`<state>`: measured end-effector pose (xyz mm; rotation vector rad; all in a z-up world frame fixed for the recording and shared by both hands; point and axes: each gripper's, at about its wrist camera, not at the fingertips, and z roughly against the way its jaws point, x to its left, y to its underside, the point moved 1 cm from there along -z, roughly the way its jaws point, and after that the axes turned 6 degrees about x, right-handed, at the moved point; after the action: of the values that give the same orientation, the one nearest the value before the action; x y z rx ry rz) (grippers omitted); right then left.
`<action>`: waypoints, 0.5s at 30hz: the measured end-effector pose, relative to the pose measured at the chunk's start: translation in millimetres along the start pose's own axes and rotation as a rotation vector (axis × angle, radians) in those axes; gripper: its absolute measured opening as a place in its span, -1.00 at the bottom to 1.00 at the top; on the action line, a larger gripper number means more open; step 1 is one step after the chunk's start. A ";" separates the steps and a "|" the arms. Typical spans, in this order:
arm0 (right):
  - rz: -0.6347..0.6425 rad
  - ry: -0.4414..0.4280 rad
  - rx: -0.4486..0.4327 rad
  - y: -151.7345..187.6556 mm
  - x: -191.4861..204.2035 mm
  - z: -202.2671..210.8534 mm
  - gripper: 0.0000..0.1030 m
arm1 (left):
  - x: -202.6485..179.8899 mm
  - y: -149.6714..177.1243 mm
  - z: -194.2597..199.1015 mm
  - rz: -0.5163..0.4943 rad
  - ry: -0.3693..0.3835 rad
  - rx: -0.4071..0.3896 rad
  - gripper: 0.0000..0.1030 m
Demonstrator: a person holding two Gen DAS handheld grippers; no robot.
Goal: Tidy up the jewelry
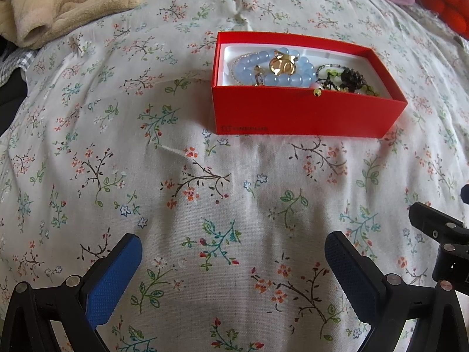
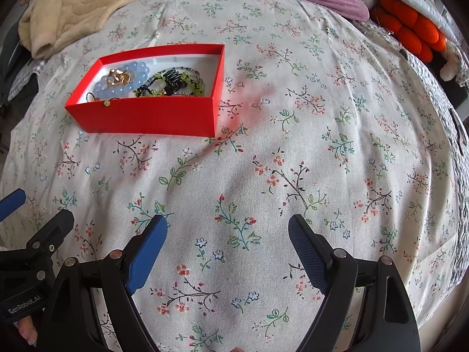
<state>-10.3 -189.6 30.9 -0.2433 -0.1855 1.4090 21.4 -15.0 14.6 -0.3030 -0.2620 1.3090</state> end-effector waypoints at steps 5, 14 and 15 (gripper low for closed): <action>0.000 0.000 0.001 0.5 0.1 -0.2 0.69 | 0.3 -0.1 -0.2 -0.002 -0.003 0.002 0.99; 0.000 0.001 0.001 0.6 0.4 0.0 0.69 | 0.9 0.9 -2.8 -0.002 -0.007 0.013 0.99; 0.000 0.001 0.001 1.1 0.4 -0.1 0.69 | 1.0 1.1 -3.2 -0.002 -0.007 0.014 0.99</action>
<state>-11.2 -189.0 30.4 -0.2433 -0.1840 1.4086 21.8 -14.0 11.2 -0.2865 -0.2587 1.3093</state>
